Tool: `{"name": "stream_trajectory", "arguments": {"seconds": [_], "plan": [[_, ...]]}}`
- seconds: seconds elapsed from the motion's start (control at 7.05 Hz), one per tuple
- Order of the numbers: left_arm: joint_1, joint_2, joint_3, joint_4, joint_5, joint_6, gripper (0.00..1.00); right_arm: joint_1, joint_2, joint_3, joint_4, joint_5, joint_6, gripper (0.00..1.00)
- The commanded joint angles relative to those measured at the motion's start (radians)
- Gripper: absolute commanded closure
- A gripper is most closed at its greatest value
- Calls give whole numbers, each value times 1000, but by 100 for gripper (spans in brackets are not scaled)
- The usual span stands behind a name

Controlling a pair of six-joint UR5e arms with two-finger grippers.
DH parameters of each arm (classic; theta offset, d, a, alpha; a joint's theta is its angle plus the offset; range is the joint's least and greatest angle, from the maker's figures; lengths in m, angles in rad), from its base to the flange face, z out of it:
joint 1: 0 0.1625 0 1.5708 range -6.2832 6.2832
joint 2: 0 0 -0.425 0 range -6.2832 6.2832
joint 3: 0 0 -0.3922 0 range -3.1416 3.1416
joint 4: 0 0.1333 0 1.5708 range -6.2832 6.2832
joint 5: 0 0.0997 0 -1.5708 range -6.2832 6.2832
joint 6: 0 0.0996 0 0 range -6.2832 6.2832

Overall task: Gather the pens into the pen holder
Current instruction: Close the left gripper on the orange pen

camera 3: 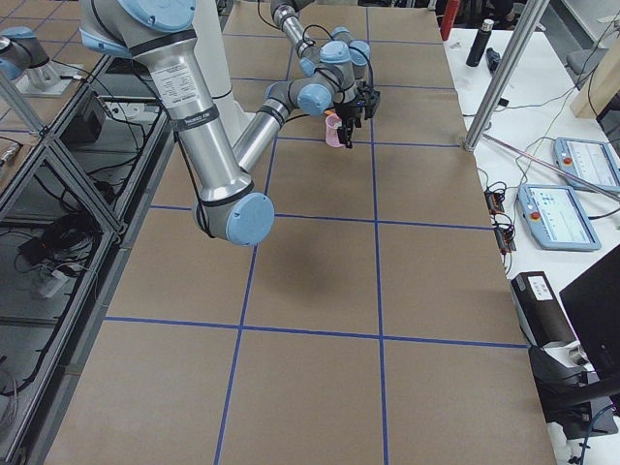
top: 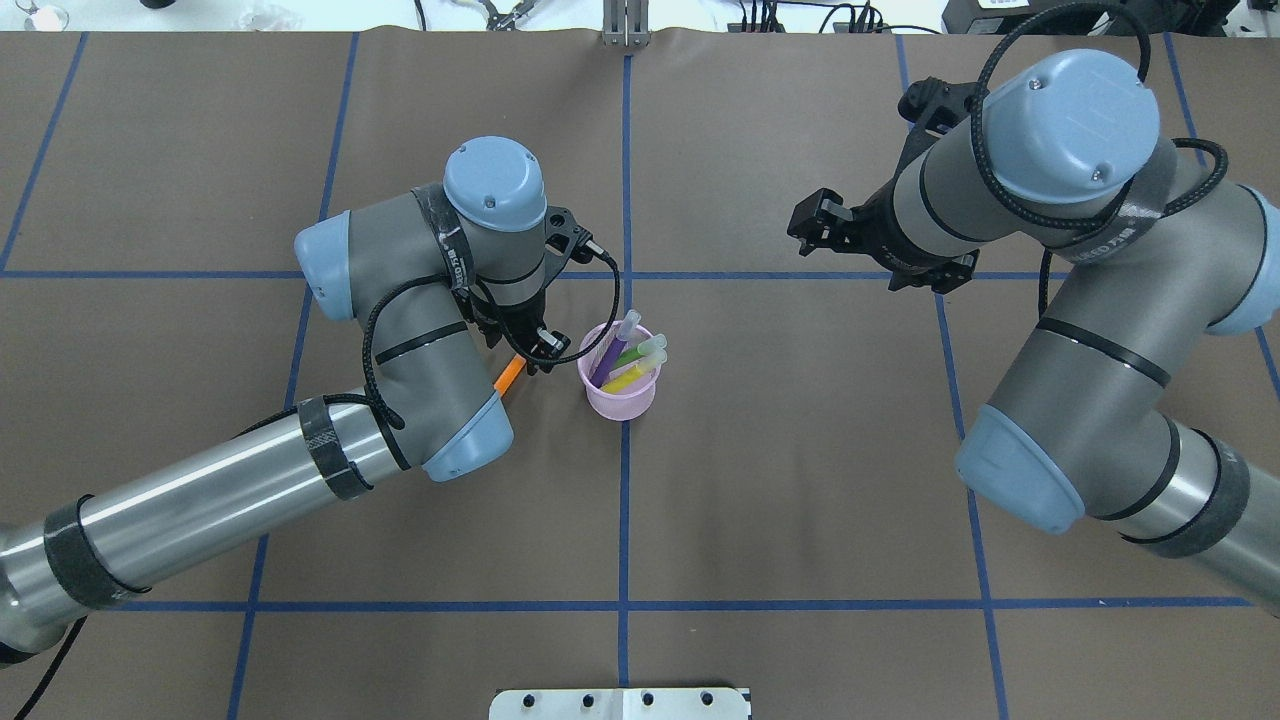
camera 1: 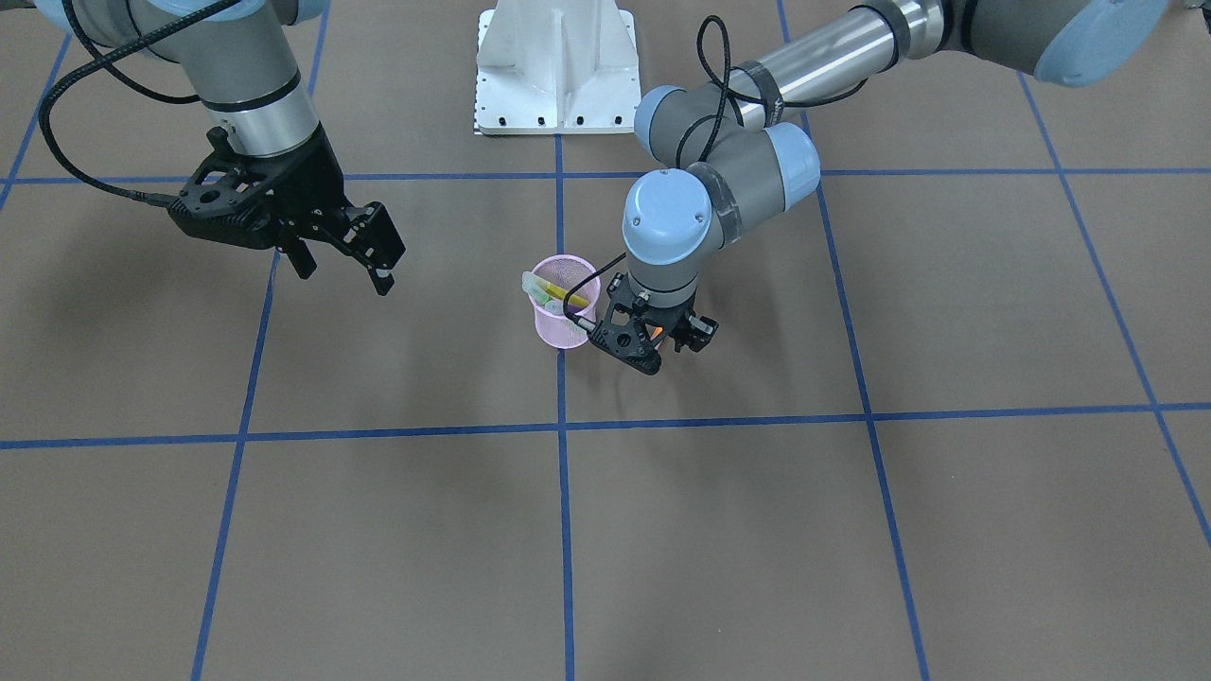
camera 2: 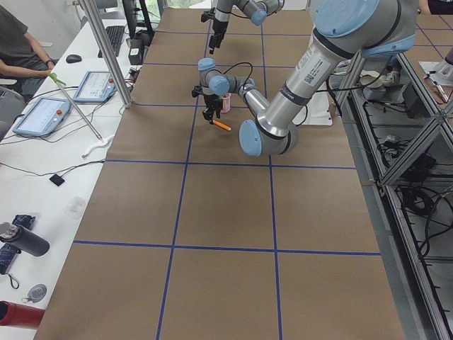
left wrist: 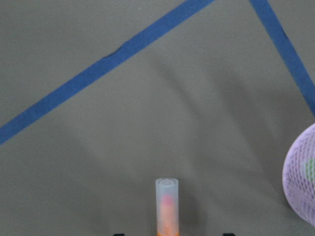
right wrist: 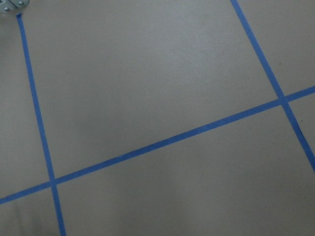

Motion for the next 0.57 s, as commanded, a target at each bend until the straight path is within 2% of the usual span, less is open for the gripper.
{"name": "stream_trajectory", "arguments": {"seconds": [0.0, 0.14, 0.43], "plan": [[1, -2, 5, 1, -28, 4, 39, 21, -1, 0, 1, 36, -3, 0], [1, 0, 7, 1, -28, 4, 43, 22, -1, 0, 1, 35, -3, 0], [-1, 0, 12, 1, -28, 4, 43, 25, -1, 0, 1, 41, -3, 0]]}}
